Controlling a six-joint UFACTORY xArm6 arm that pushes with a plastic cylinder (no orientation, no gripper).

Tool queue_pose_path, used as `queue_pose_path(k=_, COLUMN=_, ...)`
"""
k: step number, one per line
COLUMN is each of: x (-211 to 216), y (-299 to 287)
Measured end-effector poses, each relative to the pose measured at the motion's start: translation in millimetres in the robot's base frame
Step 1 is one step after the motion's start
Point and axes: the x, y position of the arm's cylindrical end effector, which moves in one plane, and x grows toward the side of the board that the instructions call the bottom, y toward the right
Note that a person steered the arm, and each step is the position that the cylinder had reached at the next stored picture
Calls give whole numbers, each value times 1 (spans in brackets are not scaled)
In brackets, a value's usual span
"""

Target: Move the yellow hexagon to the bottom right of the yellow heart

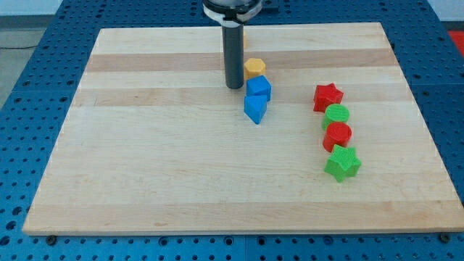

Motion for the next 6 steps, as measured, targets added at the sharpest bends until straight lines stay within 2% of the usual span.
queue_pose_path(k=1, x=0, y=23)
queue_pose_path(k=3, x=-37, y=45)
queue_pose_path(k=6, x=-62, y=78)
